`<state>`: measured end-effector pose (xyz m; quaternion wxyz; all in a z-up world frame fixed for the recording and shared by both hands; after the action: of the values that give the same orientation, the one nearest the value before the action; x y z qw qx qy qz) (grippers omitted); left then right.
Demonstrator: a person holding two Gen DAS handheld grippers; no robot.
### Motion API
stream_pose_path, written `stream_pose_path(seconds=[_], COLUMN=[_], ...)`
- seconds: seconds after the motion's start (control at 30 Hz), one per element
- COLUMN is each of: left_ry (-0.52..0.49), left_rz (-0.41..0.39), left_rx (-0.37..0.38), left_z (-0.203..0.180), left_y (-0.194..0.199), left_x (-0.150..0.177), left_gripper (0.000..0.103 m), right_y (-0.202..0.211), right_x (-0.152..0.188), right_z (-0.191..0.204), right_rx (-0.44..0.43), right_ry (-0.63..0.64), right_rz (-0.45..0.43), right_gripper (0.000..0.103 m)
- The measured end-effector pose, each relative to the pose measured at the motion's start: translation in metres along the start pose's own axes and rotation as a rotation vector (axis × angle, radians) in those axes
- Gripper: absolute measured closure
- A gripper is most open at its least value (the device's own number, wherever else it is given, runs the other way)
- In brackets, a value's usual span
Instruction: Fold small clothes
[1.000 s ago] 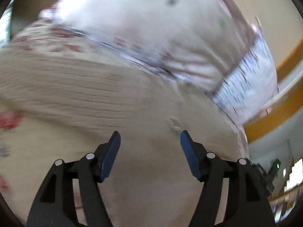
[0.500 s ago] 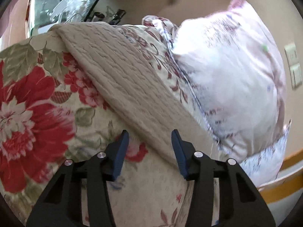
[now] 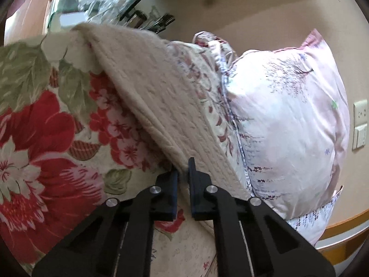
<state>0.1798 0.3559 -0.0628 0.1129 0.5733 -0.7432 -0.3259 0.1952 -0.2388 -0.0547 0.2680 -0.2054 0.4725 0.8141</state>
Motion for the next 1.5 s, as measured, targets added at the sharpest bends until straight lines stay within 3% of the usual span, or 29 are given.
stream_pose_path(seconds=[0.13,0.3,0.47,0.53,0.67,0.8,0.9,0.97,1.1,1.2,1.33,1.5], left_ry=[-0.066,-0.193,-0.365,-0.414,-0.505,-0.551,-0.527,-0.515,-0.497,-0.459,-0.397,-0.487], left_rz=[-0.039,-0.006,0.13,0.189,0.339,0.479,0.518,0.497,0.377,0.309,0.303,0.284], left_rx=[0.053,0.215,0.365,0.394,0.361,0.227,0.201,0.207,0.177,0.102,0.1,0.111], left_z=[-0.036,-0.119,-0.209,-0.228,-0.239,-0.207,-0.191,-0.185,-0.161,-0.135,-0.113,-0.103], left_y=[0.013,0.022,0.002,-0.011,-0.05,-0.089,-0.091,-0.08,-0.057,-0.055,-0.055,-0.032], left_x=[0.007,0.047,0.141,0.178,0.263,0.322,0.322,0.311,0.263,0.231,0.212,0.205], left_gripper=[0.097,0.097,0.097,0.097,0.097,0.095,0.088,0.072,0.071,0.071,0.079,0.07], right_y=[0.0,0.001,0.003,0.006,0.019,0.035,0.047,0.05,0.043,0.017,-0.031,-0.093], right_x=[0.001,0.001,0.002,0.003,0.003,-0.004,-0.019,-0.029,-0.045,-0.042,-0.026,0.003], right_z=[0.0,0.0,0.002,0.004,0.003,-0.002,0.009,0.024,0.085,0.151,0.207,0.239], right_rx=[-0.009,-0.022,-0.018,-0.022,-0.009,0.032,0.055,0.05,-0.005,-0.047,-0.071,-0.036], right_ry=[-0.008,-0.02,-0.02,-0.017,-0.02,-0.002,0.078,0.149,0.372,0.594,0.784,0.928], right_rz=[-0.003,-0.006,0.001,0.007,0.0,-0.007,-0.009,-0.015,-0.009,0.005,0.052,0.159], right_gripper=[0.037,0.037,0.037,0.037,0.037,0.037,0.037,0.037,0.038,0.038,0.044,0.046])
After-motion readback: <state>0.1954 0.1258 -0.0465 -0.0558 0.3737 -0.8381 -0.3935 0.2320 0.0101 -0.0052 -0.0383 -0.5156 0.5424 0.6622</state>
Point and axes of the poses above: each gripper's, at about its wrist camera, not at the fingertips, and y roughly against the way its jaws point, z to its left, x to its underside, the point moved 8 cm from there along -y, roughly the way its jaws point, and after that the axes turned 2 degrees about y, right-handed, at the moved point
